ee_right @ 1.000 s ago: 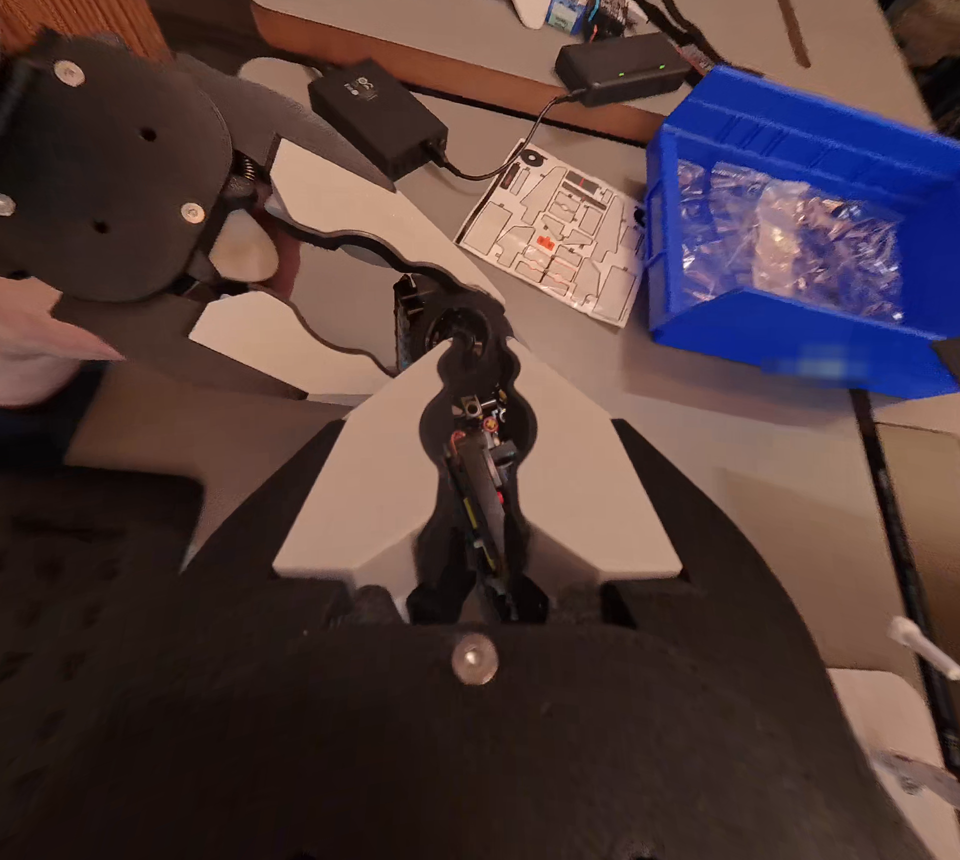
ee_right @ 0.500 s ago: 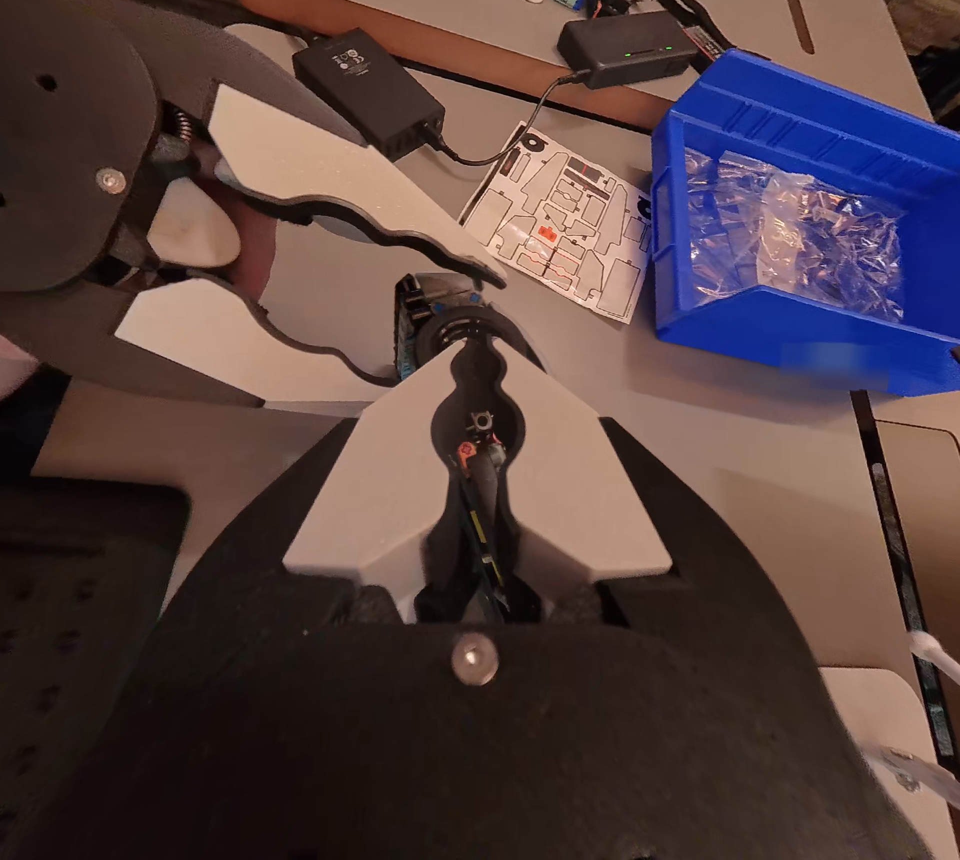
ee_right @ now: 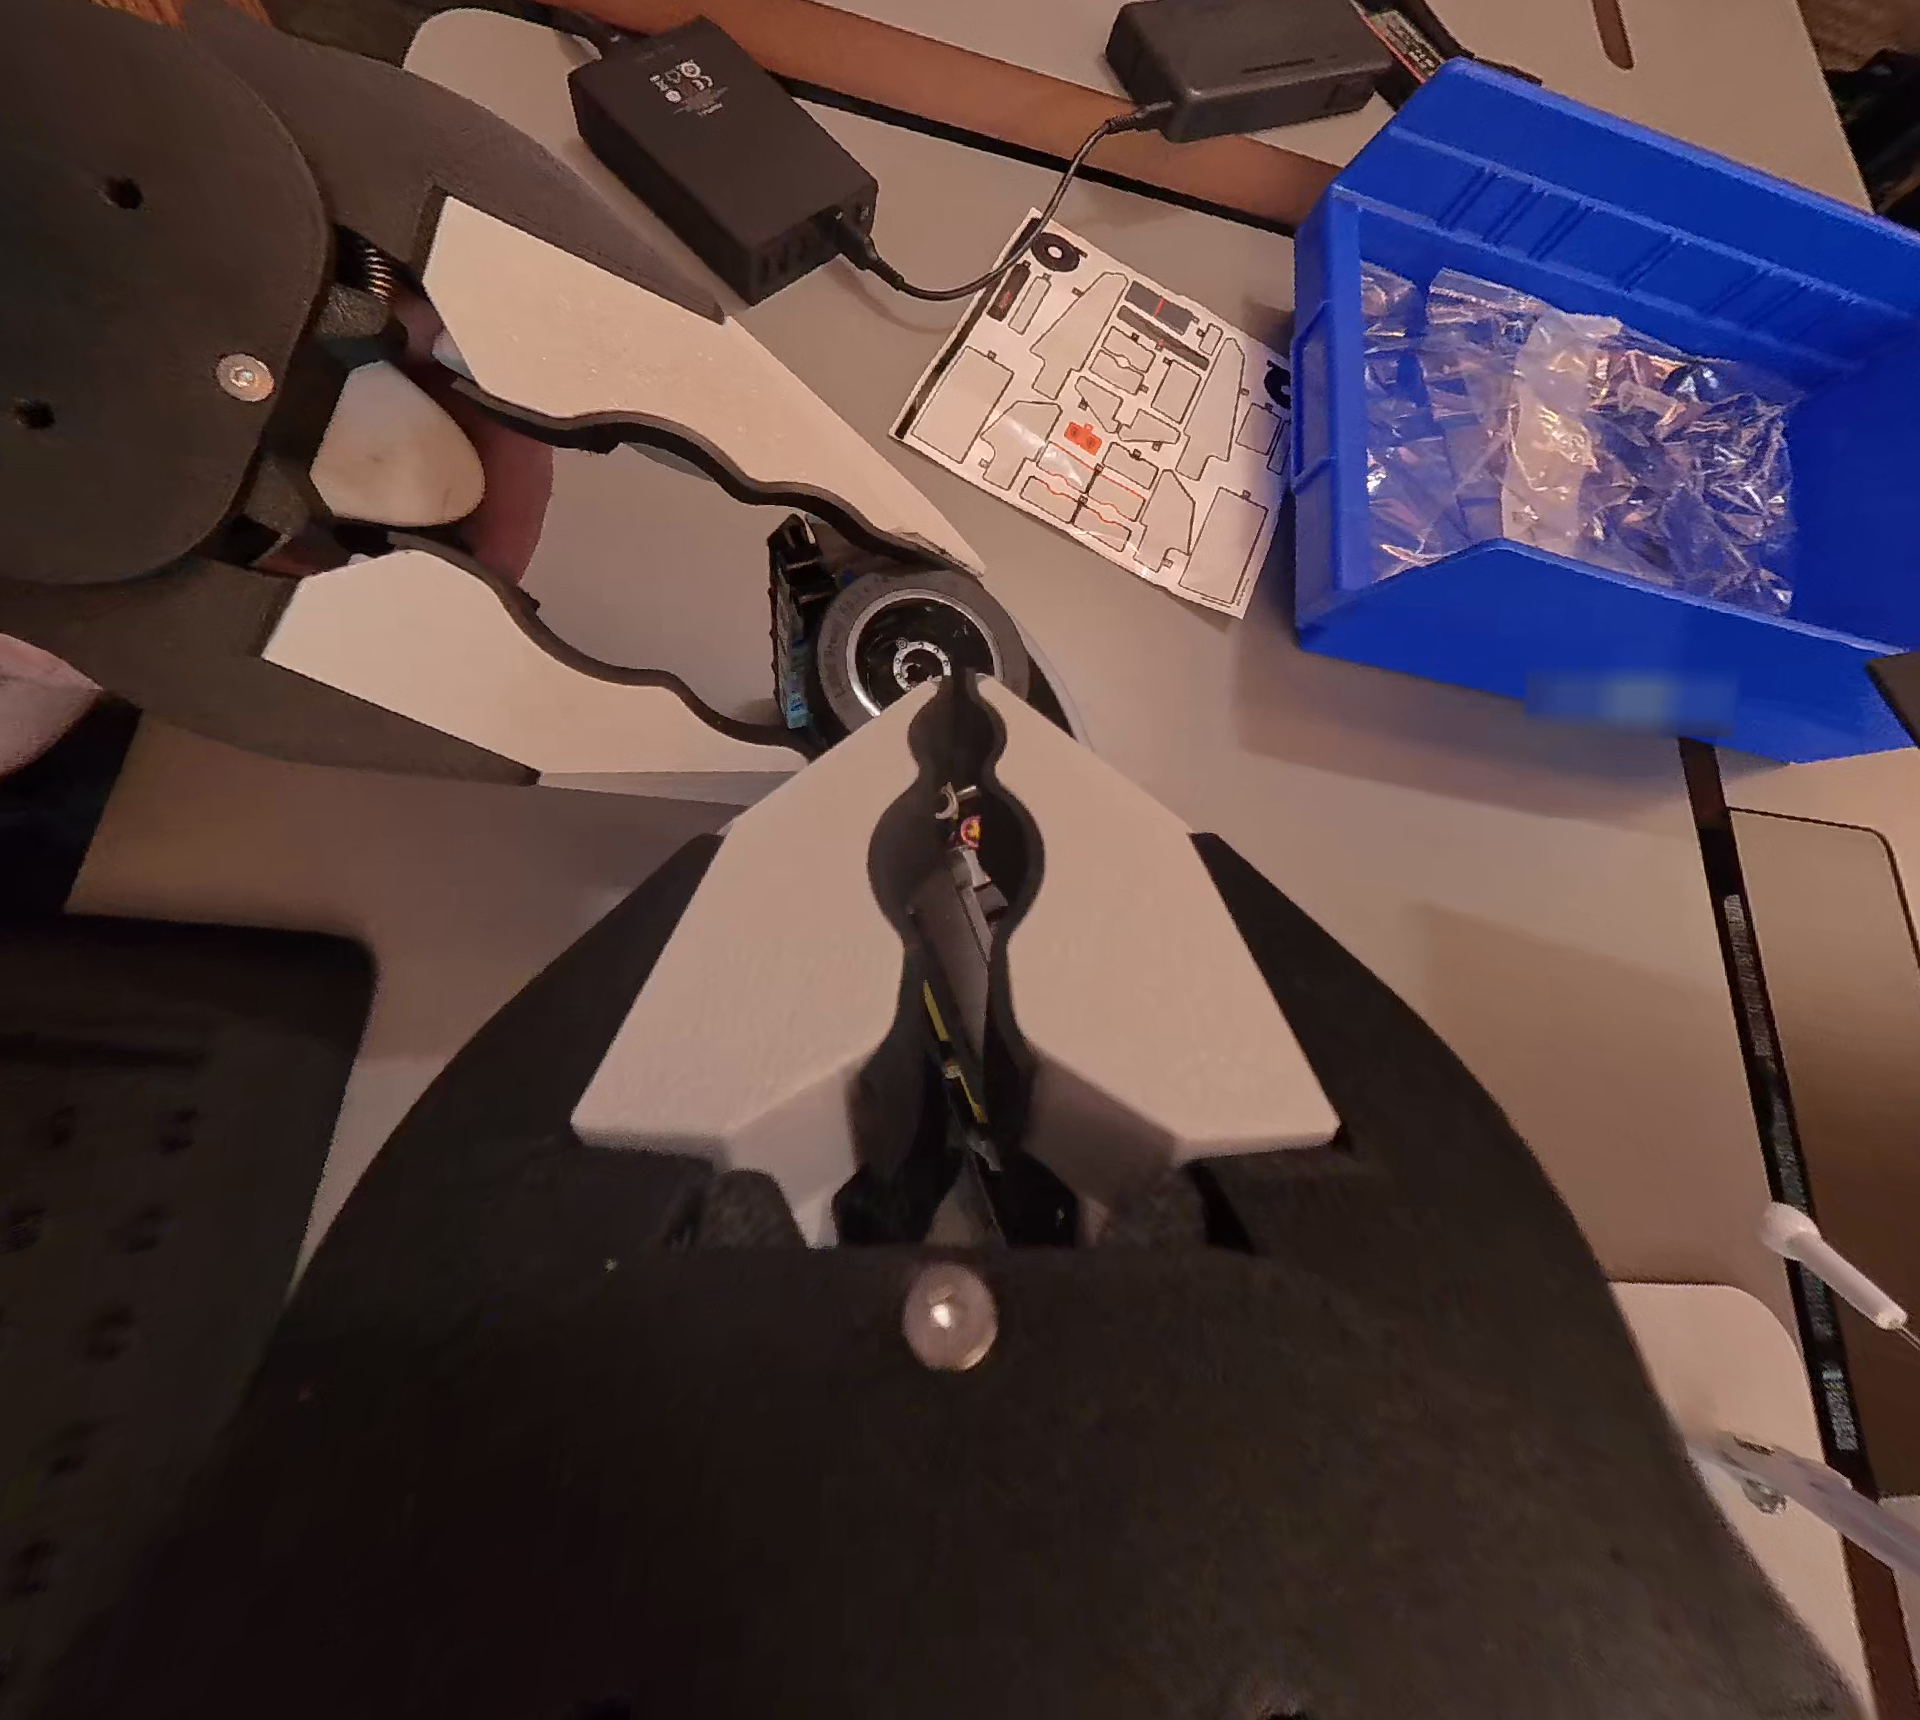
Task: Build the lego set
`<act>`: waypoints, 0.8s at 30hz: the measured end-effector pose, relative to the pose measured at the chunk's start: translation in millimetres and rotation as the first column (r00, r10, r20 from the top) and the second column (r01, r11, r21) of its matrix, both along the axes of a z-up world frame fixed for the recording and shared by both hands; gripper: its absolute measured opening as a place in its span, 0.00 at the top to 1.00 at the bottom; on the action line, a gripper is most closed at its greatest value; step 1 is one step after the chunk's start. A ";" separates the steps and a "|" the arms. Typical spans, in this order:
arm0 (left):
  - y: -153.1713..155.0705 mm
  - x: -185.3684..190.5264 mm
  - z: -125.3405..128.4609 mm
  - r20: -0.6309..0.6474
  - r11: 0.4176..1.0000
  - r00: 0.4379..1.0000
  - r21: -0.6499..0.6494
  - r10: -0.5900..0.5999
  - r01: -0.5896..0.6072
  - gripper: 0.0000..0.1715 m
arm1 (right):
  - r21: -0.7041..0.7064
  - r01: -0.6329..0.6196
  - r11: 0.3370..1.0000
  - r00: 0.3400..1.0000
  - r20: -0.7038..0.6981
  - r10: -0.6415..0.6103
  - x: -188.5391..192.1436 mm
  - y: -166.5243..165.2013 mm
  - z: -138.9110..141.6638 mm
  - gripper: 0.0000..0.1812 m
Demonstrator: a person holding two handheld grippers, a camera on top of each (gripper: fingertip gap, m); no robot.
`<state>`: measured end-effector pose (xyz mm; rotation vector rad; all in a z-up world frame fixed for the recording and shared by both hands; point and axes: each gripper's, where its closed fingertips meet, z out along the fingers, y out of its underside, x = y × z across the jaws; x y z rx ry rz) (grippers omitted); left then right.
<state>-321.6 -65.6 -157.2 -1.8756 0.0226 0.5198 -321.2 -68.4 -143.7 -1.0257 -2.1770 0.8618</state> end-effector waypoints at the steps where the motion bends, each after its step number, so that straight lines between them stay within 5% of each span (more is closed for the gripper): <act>1: 0.2 1.2 0.5 -0.001 1.000 1.000 0.005 -0.006 0.006 0.75 | 0.006 0.008 1.000 1.000 0.002 -0.008 -0.4 2.1 -0.5 1.00; 16: -9.4 6.0 13.1 -0.120 0.996 0.990 0.071 0.070 -0.061 0.75 | 0.075 0.023 0.997 0.999 -0.026 -0.021 -3.9 6.7 -3.7 1.00; 24: -7.8 14.5 14.5 -0.089 0.997 0.996 0.073 -0.004 0.011 0.74 | 0.070 0.015 0.997 1.000 -0.028 -0.013 -3.6 5.0 -3.1 1.00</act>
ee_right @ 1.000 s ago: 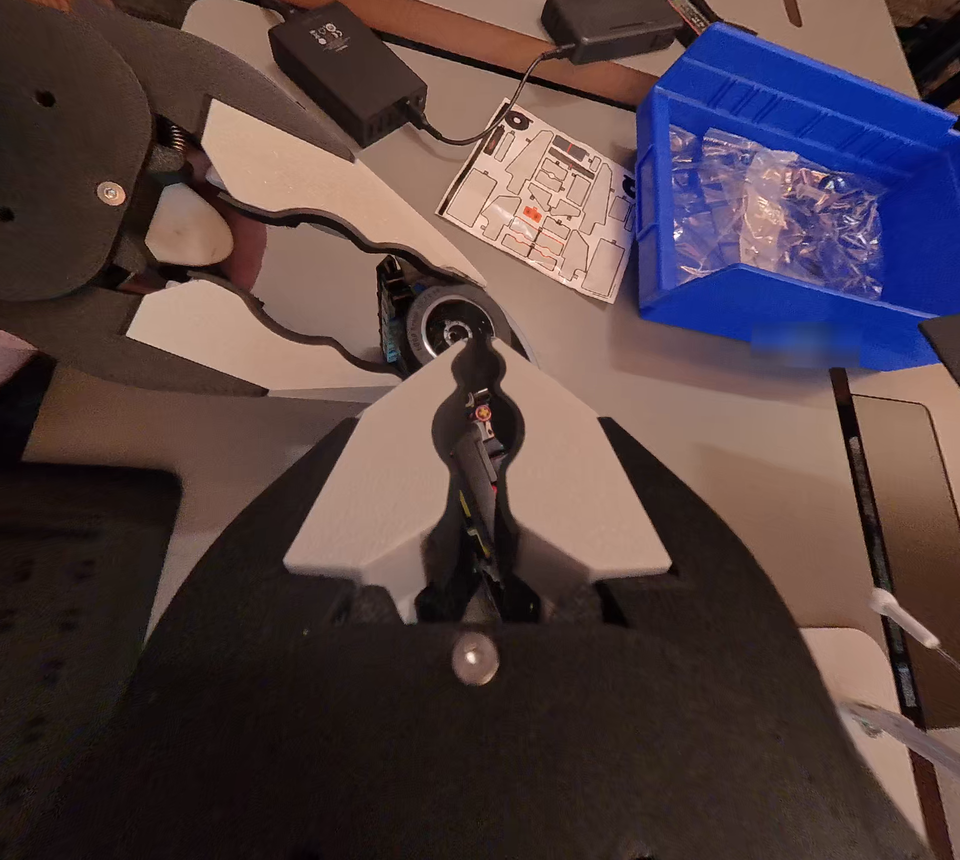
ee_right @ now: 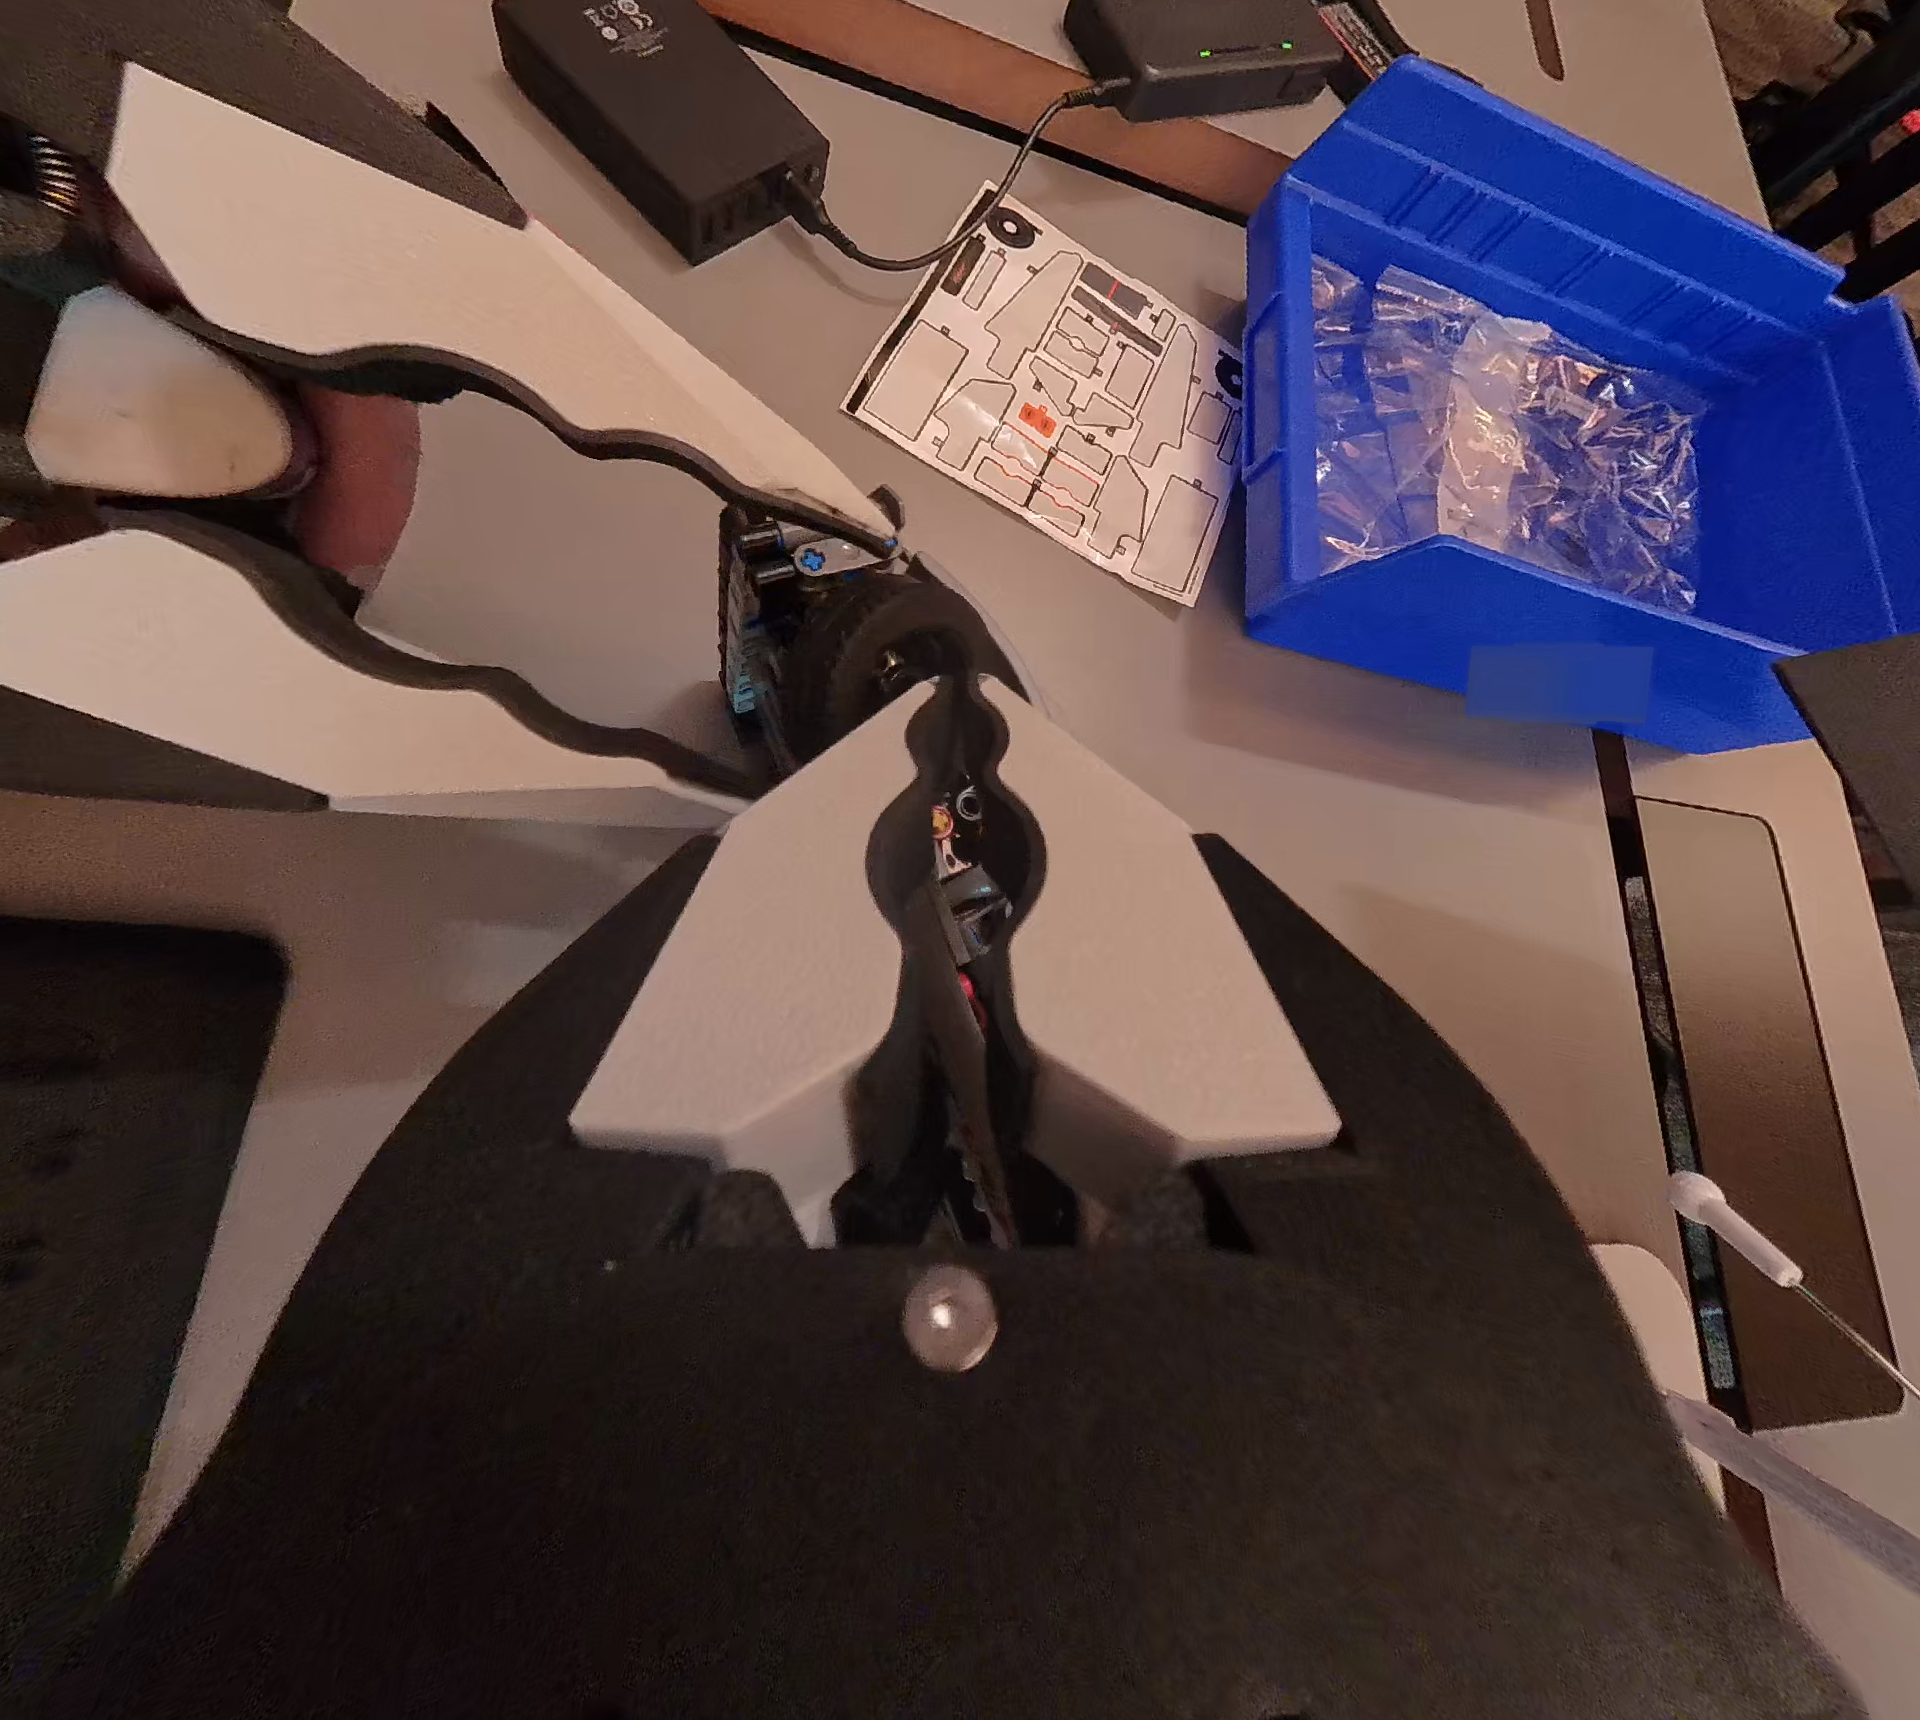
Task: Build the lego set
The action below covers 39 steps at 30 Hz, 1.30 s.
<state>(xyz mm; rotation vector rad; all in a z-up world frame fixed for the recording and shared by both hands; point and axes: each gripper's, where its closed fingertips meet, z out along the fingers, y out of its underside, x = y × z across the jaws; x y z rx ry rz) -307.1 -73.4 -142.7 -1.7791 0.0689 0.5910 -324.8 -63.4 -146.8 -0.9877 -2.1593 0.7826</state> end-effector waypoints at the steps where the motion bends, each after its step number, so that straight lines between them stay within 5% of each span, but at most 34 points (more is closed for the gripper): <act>1: -0.6 2.1 5.2 -0.012 1.000 1.000 0.027 -0.009 0.009 0.75 | 0.003 0.000 1.000 1.000 0.000 0.000 -0.2 -0.3 -0.5 1.00; 39: -0.8 -3.1 -18.6 -0.099 0.998 0.993 0.005 0.061 -0.061 0.75 | 0.001 -0.087 0.996 0.996 0.009 0.087 10.0 -6.5 2.4 1.00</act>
